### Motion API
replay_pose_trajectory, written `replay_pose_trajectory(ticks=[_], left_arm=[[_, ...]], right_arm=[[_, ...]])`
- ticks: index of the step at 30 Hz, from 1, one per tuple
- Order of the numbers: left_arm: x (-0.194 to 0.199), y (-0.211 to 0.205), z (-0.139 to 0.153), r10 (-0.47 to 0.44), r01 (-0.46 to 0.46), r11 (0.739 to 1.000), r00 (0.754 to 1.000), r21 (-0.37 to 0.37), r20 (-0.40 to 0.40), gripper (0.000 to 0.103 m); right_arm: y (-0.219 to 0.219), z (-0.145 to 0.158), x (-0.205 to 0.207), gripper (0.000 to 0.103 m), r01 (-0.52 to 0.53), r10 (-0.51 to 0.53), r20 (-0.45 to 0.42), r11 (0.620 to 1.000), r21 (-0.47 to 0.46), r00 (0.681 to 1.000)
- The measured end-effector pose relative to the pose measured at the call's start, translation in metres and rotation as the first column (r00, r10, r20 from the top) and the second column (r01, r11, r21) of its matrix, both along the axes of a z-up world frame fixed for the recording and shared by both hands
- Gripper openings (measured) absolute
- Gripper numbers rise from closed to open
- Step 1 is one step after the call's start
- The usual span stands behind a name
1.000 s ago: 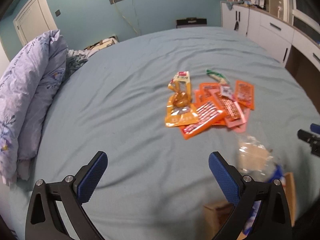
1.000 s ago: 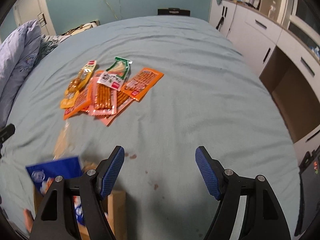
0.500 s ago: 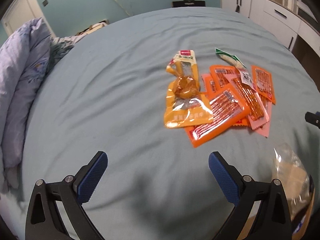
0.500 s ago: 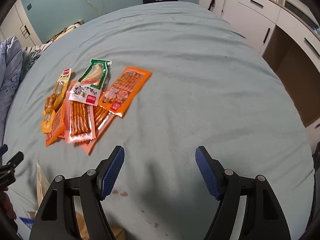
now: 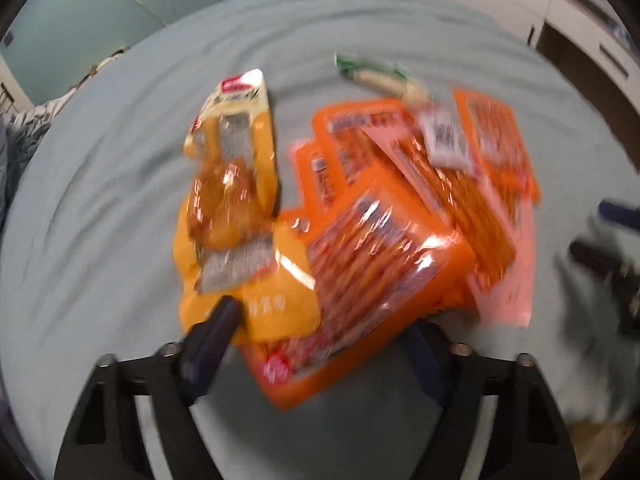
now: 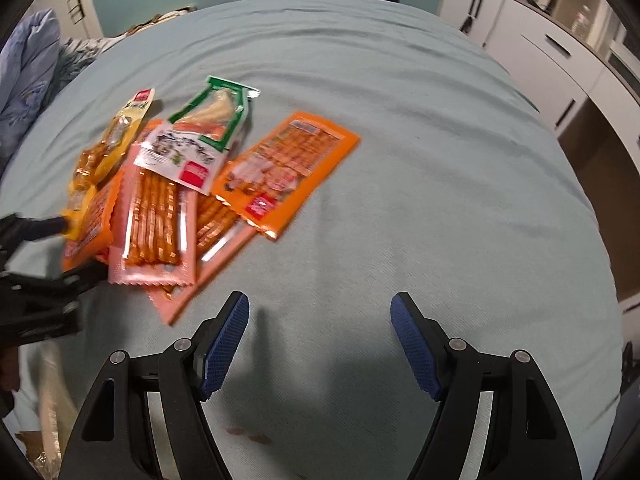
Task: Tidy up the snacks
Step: 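Grasp an orange packet with the left tool while right grasps an orange stick pack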
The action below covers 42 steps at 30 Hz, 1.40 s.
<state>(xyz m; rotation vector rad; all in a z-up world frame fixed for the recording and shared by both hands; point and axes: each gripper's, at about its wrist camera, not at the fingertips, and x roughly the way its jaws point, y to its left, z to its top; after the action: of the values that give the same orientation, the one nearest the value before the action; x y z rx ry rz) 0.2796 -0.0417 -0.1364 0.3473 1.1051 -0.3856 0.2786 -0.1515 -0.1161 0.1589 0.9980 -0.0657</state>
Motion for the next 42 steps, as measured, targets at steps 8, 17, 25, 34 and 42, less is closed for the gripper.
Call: replay_pose_trajectory(ticks=[8, 17, 25, 34, 42], left_arm=[[-0.009, -0.009, 0.025, -0.021, 0.020, 1.000, 0.999, 0.021, 0.045, 0.014], [-0.022, 0.060, 0.082, 0.179, -0.187, 0.968, 0.982, -0.167, -0.061, 0.006], [-0.077, 0.099, 0.141, 0.248, -0.243, 0.921, 0.968, -0.305, -0.023, 0.005], [-0.127, 0.121, 0.184, 0.294, -0.223, 0.861, 0.951, -0.457, 0.092, 0.000], [-0.152, 0.148, 0.194, 0.344, -0.242, 0.818, 0.933, -0.523, 0.106, 0.000]], right_arm=[[0.002, -0.008, 0.043, 0.073, -0.051, 0.050, 0.016, 0.992, 0.116, 0.999], [-0.010, -0.017, 0.112, 0.073, 0.026, -0.025, -0.004, 0.990, 0.142, 1.000], [-0.005, -0.019, 0.099, 0.030, 0.020, -0.023, 0.028, 0.993, 0.117, 0.999], [-0.041, 0.005, 0.031, 0.006, 0.064, -0.082, 0.063, 0.965, 0.254, 0.995], [-0.067, 0.049, -0.074, 0.006, 0.119, -0.189, 0.157, 0.921, 0.372, 0.969]])
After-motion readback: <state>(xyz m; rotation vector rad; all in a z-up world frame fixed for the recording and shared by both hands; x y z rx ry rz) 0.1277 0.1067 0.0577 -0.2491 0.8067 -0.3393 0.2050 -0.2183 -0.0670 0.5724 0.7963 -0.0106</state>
